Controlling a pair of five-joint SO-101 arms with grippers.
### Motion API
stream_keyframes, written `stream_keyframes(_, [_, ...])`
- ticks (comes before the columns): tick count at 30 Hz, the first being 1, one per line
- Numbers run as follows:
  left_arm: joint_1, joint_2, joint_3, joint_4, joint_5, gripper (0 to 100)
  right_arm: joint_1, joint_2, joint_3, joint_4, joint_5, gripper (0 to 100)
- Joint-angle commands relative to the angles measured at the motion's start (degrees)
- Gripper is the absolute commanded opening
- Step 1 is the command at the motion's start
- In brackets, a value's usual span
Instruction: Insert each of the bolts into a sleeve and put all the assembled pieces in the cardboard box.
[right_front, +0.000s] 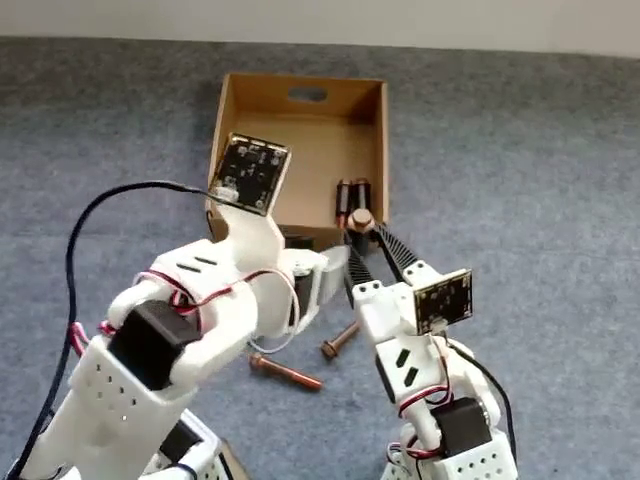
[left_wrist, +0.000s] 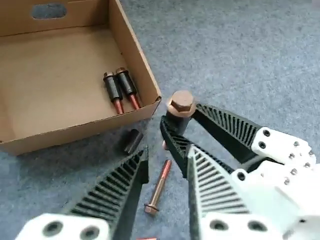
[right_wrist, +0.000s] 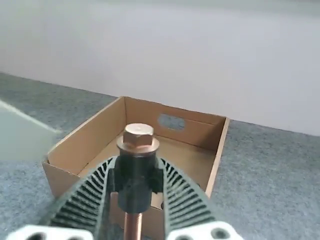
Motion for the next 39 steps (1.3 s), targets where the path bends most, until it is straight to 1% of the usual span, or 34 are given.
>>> stream_keyframes(1, [-6.64, -0.22, -2.07, 4.22, 0.35, 0, -0.13, -0.13, -0.48, 1.1, -0.62, 0.5])
stream_keyframes(3, [-12.44, -0.22, 0.31, 6.42, 0.26, 3, -0.13, -0.13, -0.48, 4.0, -0.62, 0.5])
stream_keyframes(5, [-19.21, -0.22, 4.0, 6.77, -0.53, 3, -0.13, 0.13, -0.66, 6.55, -0.62, 0.5])
stream_keyframes(7, [-26.59, -0.22, 8.22, 6.77, -6.42, 3, -0.13, 0.22, -1.36, 9.45, -0.62, 0.5])
stream_keyframes(10, [-37.49, 0.04, 15.43, 6.07, -18.46, 3, -0.13, 0.31, -7.52, 15.16, -0.62, 0.5])
stream_keyframes(12, [-43.12, -0.13, 21.67, 2.2, -23.91, 3, -0.13, 0.31, -11.65, 17.8, -0.62, 0.5])
stream_keyframes(14, [-47.43, -0.13, 28.26, -3.96, -24.53, 3, -0.31, 0.31, -15.16, 18.15, -0.44, 0.5])
stream_keyframes(16, [-50.24, -0.13, 34.68, -10.73, -24.53, 3, -0.31, 0.4, -17.8, 18.15, -0.26, 0.5])
stream_keyframes(20, [-51.38, -0.13, 45.85, -23.56, -24.53, 3, -0.22, 1.89, -22.81, 18.24, -0.26, 0.5])
stream_keyframes(22, [-51.38, -0.13, 49.36, -27.87, -24.62, 3, -0.22, 6.11, -25.45, 18.24, -0.53, 0.5])
stream_keyframes(24, [-51.38, -0.13, 50.24, -30.51, -24.7, 3, -0.22, 12.7, -28.97, 18.07, -0.62, 0.5])
stream_keyframes(28, [-51.3, 0.04, 51.21, -30.95, -24.7, 3, -0.48, 29.76, -38.46, 18.07, -0.7, 0.5])
stream_keyframes(34, [-51.3, 0.22, 52.35, -31.21, -24.79, 3, -0.22, 60.62, -52.44, 15.87, -1.23, 0.5])
stream_keyframes(36, [-51.3, 0.22, 52.88, -31.3, -24.79, 3, -0.13, 70.37, -59.38, 15.87, -5.63, 0.5])
stream_keyframes(38, [-51.3, 0.04, 54.11, -33.41, -24.79, 3, -0.13, 79.52, -66.77, 15.96, -10.2, 0.5])
stream_keyframes(39, [-51.3, 0.04, 54.9, -34.9, -24.79, 3, -0.13, 84.09, -70.29, 15.96, -11.25, 0.5])
